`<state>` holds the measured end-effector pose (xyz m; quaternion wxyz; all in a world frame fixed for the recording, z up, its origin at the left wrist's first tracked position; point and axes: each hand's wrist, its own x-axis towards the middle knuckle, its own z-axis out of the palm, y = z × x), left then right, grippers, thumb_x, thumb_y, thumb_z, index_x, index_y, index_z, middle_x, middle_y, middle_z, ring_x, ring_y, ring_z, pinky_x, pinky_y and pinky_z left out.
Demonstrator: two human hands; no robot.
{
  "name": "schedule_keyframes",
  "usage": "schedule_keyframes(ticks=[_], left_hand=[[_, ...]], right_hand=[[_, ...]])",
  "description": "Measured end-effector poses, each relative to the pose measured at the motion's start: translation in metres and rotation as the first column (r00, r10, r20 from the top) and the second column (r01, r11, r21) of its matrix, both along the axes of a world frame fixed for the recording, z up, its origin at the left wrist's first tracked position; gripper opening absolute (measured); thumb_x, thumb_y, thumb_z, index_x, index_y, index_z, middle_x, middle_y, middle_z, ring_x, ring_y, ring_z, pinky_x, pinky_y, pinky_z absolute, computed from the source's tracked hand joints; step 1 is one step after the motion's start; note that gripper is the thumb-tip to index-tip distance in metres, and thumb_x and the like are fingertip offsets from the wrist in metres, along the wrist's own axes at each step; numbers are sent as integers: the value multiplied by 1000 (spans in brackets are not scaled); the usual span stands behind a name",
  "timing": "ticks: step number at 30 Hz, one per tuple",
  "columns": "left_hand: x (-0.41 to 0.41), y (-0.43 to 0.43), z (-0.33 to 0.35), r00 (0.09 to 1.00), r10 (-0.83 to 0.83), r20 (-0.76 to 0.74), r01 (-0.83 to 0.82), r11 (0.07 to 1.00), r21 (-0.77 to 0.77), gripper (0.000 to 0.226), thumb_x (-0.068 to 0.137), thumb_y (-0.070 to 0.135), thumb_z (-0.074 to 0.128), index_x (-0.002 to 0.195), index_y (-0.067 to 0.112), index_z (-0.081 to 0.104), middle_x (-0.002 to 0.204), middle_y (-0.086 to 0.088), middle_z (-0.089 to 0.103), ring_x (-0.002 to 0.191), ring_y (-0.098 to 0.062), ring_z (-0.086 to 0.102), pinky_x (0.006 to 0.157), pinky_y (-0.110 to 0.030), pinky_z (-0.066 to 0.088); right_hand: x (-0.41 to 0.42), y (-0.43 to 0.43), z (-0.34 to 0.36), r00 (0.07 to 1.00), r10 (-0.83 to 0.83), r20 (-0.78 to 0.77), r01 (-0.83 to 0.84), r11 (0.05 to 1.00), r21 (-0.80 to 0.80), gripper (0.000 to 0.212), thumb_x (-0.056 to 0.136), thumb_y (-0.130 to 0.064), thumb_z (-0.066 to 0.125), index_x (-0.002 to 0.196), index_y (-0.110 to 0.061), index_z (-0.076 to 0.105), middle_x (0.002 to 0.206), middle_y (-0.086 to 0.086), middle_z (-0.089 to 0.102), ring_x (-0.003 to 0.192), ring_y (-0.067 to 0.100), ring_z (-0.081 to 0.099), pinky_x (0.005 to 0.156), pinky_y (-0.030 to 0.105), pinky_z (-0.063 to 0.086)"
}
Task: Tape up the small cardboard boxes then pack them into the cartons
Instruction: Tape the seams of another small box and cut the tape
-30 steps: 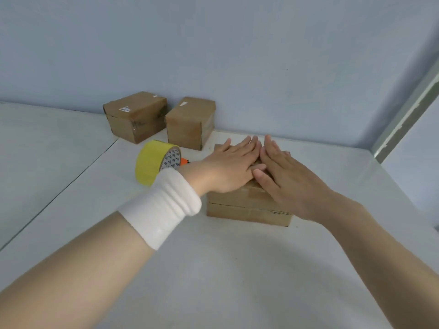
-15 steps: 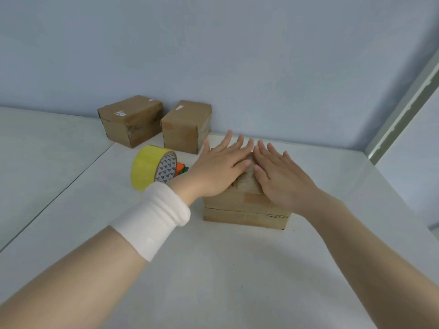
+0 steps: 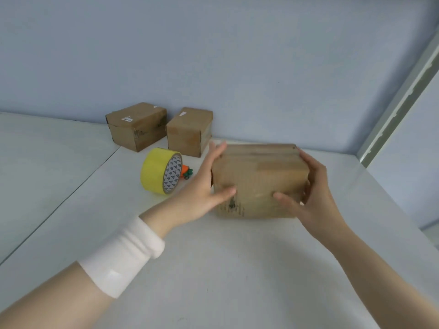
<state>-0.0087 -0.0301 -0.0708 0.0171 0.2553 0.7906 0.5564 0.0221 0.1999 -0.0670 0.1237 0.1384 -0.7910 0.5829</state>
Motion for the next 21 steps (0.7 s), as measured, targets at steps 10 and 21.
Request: schedule_keyframes(ticks=[10, 21], left_hand=[[-26, 41, 66, 941, 56, -334, -177, 923, -342, 47, 101, 31, 30, 147, 20, 25, 158, 3, 12, 144, -5, -4, 116, -24, 0], [-49, 58, 58, 982, -88, -169, -105, 494, -863, 53, 100, 42, 9, 150, 26, -1, 158, 1, -9, 145, -13, -9, 114, -46, -13]], right_hand=[[-30, 0, 63, 993, -70, -90, 112, 757, 644, 61, 95, -50, 20, 148, -19, 23, 156, -10, 15, 142, -1, -2, 110, 13, 3], [-46, -13, 53, 987, -55, 151, -115, 421, 900, 53, 102, -33, 11, 150, -13, -1, 159, 0, -7, 144, 12, -12, 115, 29, -4]])
